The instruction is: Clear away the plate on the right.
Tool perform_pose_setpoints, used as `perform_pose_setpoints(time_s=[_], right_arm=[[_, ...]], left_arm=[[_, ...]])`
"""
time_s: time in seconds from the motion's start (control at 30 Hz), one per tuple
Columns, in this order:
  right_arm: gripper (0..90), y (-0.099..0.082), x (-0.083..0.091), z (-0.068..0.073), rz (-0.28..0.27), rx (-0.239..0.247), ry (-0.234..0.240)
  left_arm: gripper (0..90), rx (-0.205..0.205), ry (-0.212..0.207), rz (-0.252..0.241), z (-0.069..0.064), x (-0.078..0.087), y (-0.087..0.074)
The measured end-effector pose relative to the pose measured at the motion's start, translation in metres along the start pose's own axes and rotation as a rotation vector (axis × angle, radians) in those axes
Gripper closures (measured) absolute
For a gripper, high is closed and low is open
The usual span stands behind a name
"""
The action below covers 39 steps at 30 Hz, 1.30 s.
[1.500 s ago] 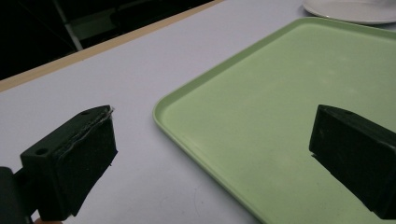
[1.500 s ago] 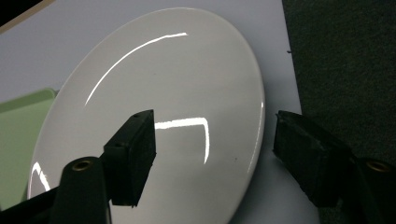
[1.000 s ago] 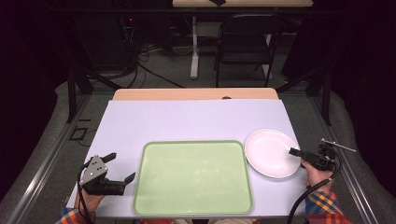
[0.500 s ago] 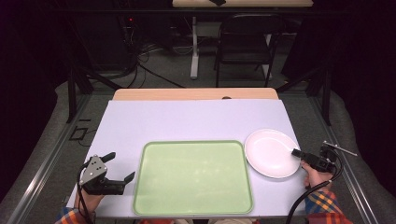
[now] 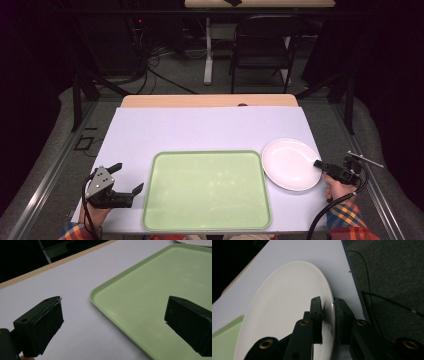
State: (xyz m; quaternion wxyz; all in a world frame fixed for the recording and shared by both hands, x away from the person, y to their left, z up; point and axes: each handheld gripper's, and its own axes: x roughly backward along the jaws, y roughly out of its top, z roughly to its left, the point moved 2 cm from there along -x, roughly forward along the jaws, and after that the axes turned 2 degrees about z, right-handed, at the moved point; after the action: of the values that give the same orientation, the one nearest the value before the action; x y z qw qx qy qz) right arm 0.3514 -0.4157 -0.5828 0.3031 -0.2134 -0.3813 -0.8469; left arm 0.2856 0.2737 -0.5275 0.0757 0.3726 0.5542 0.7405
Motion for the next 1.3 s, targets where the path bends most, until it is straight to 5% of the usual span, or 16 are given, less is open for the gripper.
perform_pose_setpoints(time_s=[0.13,0.57,0.9,1.0,1.3], right_arm=[[82.5,0.001,0.005,-0.002,0.000,-0.073,0.065],[86.3,0.005,0.022,0.011,-0.068,-0.069,0.125],[86.9,0.010,0.033,0.022,-0.090,-0.001,0.104],[86.8,0.010,0.035,0.026,-0.103,0.069,0.056],[86.8,0.011,0.042,0.045,-0.127,0.174,0.021]], left_arm=[[2.0,0.002,0.002,0.003,0.000,0.000,0.000],[2.8,0.005,-0.003,-0.002,0.000,0.001,-0.001],[3.1,0.008,-0.009,-0.017,0.000,0.003,0.000],[3.2,0.012,-0.010,-0.016,0.001,0.003,0.000],[3.5,0.024,-0.019,-0.013,0.000,0.003,-0.001]])
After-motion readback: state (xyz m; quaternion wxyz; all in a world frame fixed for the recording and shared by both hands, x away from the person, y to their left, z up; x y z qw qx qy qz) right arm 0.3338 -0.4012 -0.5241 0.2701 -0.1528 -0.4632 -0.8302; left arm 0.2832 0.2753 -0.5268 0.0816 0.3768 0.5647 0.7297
